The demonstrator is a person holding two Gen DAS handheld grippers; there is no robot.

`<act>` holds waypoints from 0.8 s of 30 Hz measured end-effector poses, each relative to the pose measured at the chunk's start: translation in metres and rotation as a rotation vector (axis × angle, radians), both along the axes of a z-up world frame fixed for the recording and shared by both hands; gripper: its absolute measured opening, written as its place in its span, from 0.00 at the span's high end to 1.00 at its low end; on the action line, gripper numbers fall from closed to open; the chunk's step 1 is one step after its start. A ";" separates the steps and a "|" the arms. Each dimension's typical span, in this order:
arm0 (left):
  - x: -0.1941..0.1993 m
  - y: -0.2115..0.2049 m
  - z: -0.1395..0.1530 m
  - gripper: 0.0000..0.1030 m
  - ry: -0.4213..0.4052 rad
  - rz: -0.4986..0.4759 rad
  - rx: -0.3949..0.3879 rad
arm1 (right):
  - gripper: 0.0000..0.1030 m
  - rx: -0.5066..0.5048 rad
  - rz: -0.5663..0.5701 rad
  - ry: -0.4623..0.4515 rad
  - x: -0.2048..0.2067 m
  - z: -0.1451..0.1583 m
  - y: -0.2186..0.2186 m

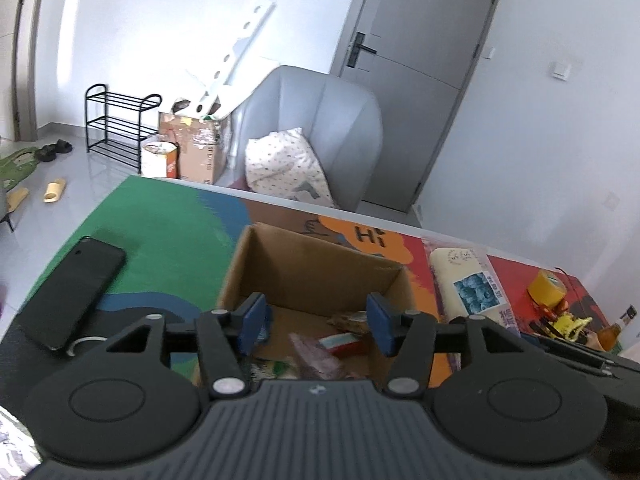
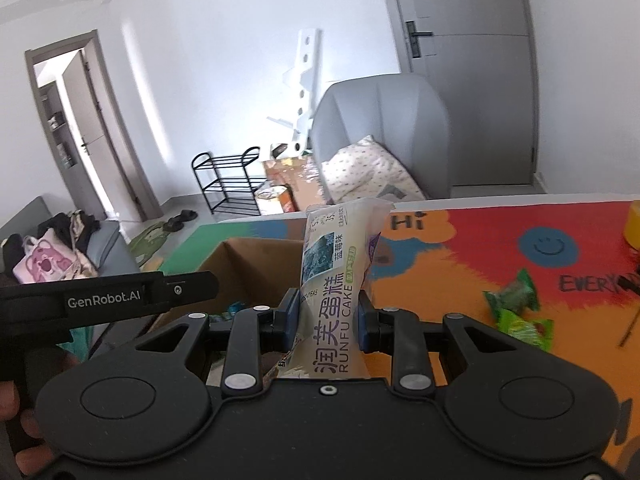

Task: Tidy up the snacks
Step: 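Carry both snacks over the box and open left tool to drop the pastry, then open the right tool to drop the white Runfu cake bag into the box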

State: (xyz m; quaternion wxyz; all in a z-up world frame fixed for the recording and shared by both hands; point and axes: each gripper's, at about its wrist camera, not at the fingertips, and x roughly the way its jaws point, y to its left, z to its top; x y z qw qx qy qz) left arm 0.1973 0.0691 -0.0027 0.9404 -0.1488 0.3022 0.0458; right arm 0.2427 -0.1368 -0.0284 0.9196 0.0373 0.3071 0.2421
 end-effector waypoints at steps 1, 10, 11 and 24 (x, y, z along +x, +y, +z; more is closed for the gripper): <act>-0.001 0.003 0.000 0.42 0.002 0.010 0.003 | 0.74 0.001 0.009 0.001 0.001 0.000 0.003; -0.010 0.015 0.004 0.20 0.000 0.066 0.041 | 0.56 0.045 0.071 0.042 0.016 -0.001 0.025; -0.009 0.016 0.003 0.16 0.005 0.075 0.046 | 0.54 0.034 0.058 0.038 0.016 -0.002 0.024; -0.009 -0.003 -0.001 0.11 0.033 0.043 0.031 | 0.38 0.037 -0.099 0.021 0.000 0.007 -0.042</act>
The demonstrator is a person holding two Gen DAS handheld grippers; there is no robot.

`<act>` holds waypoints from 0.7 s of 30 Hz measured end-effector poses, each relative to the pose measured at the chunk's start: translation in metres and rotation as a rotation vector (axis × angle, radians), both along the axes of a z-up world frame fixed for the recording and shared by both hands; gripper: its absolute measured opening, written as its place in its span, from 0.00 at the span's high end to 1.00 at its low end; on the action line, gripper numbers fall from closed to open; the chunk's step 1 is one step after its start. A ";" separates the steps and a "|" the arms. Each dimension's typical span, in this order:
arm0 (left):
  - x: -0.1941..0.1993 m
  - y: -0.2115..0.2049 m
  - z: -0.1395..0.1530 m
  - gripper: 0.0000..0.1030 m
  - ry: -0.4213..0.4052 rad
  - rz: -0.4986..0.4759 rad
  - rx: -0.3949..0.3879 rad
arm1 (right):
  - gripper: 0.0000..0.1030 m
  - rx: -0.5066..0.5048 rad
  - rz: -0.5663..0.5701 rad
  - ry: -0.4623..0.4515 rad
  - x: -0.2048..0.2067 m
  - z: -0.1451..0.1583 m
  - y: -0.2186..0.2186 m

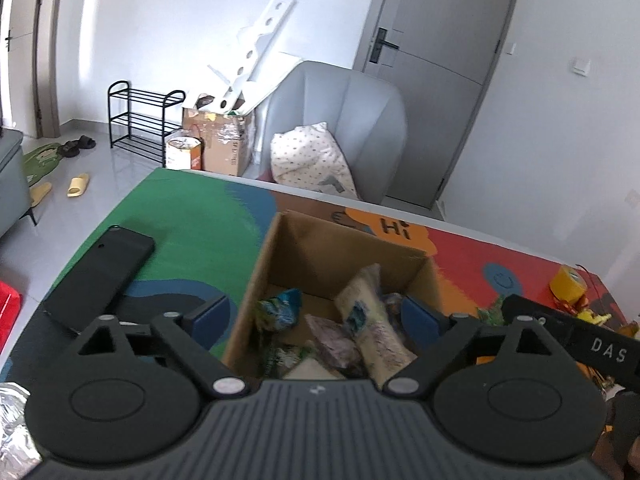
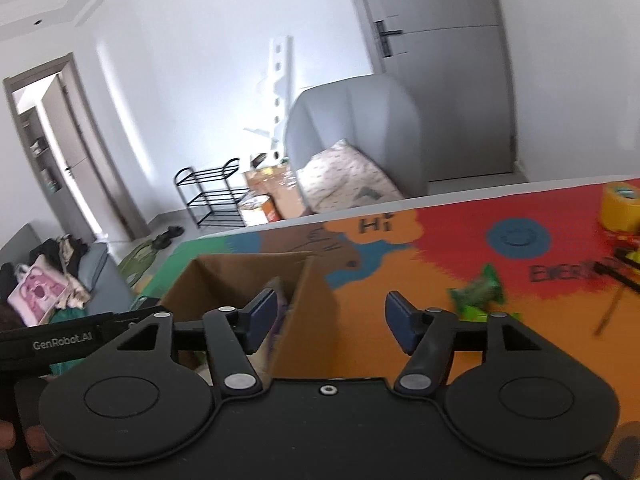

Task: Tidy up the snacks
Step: 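Open the right tool to drop the white Runfu cake bag into the box, then move both tools back from the box to the green snacks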

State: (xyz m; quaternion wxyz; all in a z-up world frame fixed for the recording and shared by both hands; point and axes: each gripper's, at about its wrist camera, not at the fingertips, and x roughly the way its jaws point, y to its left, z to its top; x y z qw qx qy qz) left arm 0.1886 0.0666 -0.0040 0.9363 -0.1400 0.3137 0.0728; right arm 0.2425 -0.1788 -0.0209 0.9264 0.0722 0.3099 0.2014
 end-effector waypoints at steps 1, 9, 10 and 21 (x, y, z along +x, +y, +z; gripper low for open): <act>0.000 -0.004 0.001 0.10 -0.001 -0.007 0.001 | 0.37 -0.001 -0.011 -0.001 -0.001 0.000 -0.005; 0.001 -0.036 0.004 0.10 -0.008 -0.057 0.014 | 0.31 0.003 -0.083 0.004 -0.007 -0.001 -0.041; 0.001 -0.041 0.004 0.10 -0.010 -0.069 0.017 | 0.31 0.001 -0.087 0.004 -0.008 -0.001 -0.045; 0.012 -0.086 0.009 0.10 -0.023 -0.161 0.031 | 0.30 0.023 -0.168 0.012 -0.010 -0.005 -0.085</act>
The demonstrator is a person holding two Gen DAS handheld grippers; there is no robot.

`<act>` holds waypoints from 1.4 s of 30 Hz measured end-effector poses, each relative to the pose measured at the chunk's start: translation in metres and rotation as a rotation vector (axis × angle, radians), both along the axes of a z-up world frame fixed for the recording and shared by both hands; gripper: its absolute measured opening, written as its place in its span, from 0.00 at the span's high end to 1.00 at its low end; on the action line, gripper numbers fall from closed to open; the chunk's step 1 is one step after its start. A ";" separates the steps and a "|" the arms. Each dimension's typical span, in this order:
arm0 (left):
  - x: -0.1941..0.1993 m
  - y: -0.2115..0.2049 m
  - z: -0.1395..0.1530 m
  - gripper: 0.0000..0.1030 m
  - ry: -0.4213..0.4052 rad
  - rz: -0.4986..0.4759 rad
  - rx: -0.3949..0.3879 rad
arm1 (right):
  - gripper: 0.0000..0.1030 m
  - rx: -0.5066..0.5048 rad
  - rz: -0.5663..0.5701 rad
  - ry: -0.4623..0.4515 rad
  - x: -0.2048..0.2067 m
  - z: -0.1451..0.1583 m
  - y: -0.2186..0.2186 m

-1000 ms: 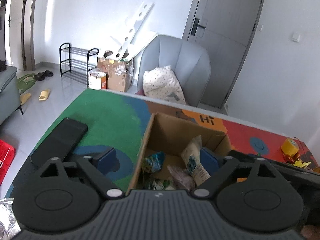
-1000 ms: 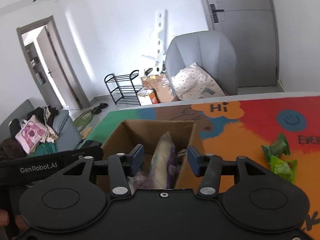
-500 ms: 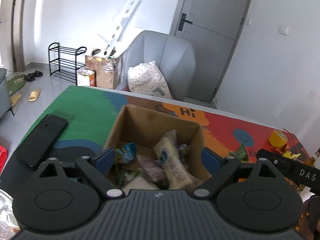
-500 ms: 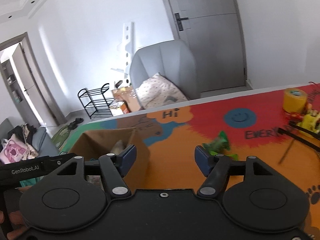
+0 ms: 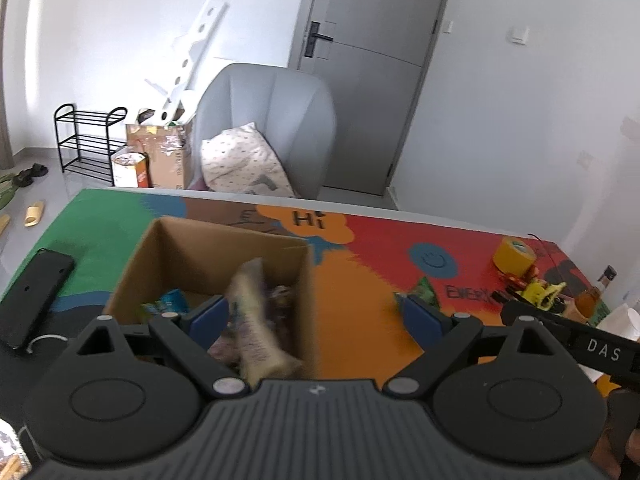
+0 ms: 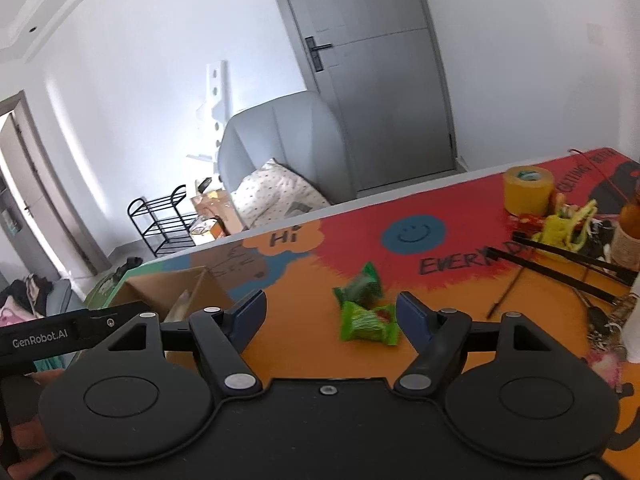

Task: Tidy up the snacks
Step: 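Move both tools back from the box to the green snacks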

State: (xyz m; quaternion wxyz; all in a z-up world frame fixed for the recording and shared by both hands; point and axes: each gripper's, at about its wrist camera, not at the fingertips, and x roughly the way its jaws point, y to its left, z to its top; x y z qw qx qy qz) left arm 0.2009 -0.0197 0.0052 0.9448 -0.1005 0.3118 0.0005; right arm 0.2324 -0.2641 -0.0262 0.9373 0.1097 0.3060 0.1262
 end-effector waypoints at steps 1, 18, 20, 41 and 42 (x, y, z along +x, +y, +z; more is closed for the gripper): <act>0.002 -0.004 0.000 0.10 0.000 -0.007 0.003 | 0.30 0.000 -0.004 0.002 0.000 -0.001 -0.003; 0.036 -0.055 -0.011 0.12 0.019 -0.076 0.030 | 0.30 0.075 -0.031 0.068 0.023 -0.025 -0.038; 0.043 -0.059 -0.013 0.13 0.028 -0.077 0.036 | 0.30 0.085 -0.029 0.083 0.028 -0.029 -0.040; 0.100 -0.073 -0.047 0.47 0.134 -0.043 0.015 | 0.34 0.092 0.011 0.215 0.089 -0.086 -0.021; 0.101 -0.072 -0.048 0.47 0.137 -0.041 0.012 | 0.34 0.091 0.014 0.218 0.091 -0.088 -0.019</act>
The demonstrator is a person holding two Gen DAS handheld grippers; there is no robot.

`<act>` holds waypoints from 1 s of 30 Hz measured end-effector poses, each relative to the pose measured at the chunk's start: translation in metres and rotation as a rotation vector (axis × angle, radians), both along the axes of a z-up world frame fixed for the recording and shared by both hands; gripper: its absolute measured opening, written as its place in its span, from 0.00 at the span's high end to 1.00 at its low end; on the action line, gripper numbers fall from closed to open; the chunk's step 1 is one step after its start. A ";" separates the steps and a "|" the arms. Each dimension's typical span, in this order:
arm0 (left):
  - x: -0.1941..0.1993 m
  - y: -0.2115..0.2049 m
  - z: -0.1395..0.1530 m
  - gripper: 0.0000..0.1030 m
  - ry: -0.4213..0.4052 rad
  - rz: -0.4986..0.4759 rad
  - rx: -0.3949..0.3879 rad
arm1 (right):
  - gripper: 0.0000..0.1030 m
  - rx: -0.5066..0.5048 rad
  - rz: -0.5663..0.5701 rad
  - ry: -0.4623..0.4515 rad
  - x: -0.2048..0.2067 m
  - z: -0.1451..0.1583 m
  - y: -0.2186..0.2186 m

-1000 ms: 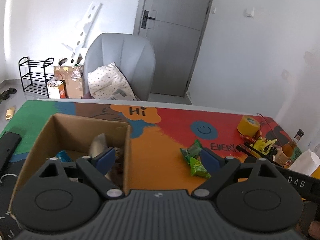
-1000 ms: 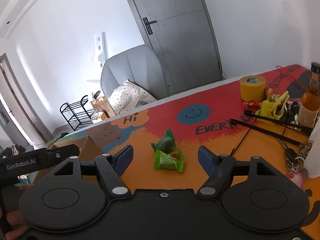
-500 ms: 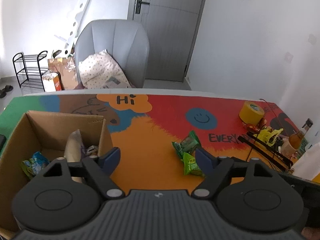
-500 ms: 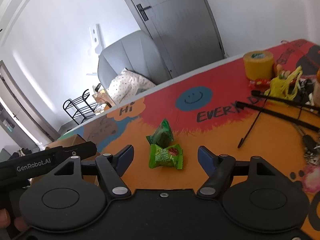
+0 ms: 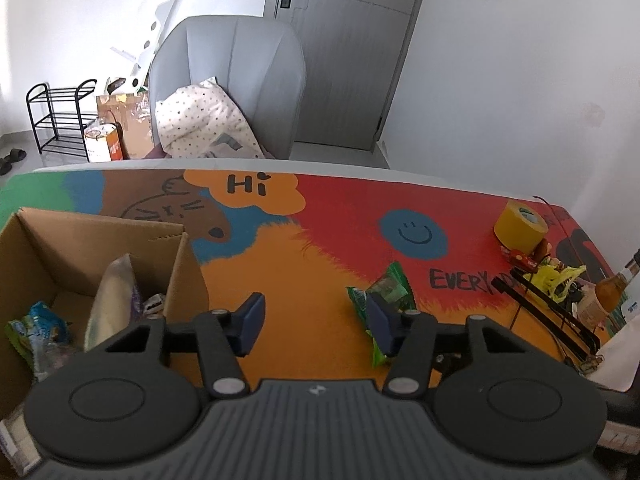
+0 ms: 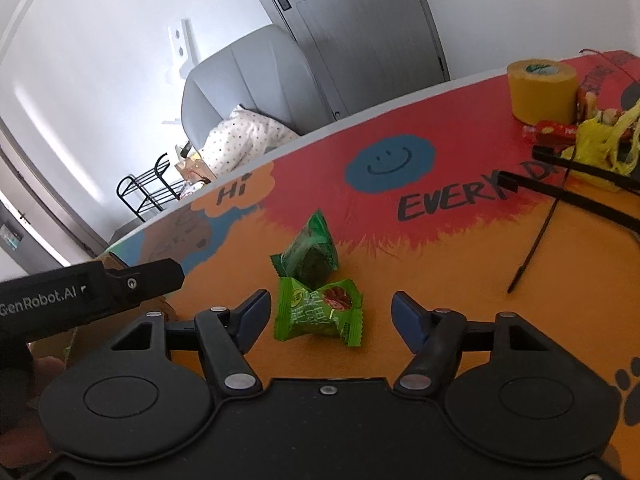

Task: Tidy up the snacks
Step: 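Move both tools back from the box to the green snacks, then grasp the dark green bag with left tool while right tool grasps the green-wrapped candy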

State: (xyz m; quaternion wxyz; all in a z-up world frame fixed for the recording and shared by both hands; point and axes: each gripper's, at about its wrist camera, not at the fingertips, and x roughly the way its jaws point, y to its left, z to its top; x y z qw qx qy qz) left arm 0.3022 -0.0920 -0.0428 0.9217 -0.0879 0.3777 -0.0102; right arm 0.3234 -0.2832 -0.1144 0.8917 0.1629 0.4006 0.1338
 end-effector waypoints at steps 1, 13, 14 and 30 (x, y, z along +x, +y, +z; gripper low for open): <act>0.002 0.000 -0.001 0.47 0.003 0.000 -0.001 | 0.34 -0.004 0.004 0.002 0.002 -0.002 0.001; 0.023 -0.013 -0.016 0.42 0.053 0.005 0.004 | 0.70 -0.008 0.024 0.014 0.009 -0.017 0.000; 0.024 -0.015 -0.017 0.39 0.055 0.003 0.002 | 0.71 -0.002 0.017 0.013 0.008 -0.017 -0.003; 0.050 -0.049 -0.033 0.30 0.052 0.036 -0.010 | 0.74 -0.055 -0.104 -0.018 -0.002 -0.011 -0.052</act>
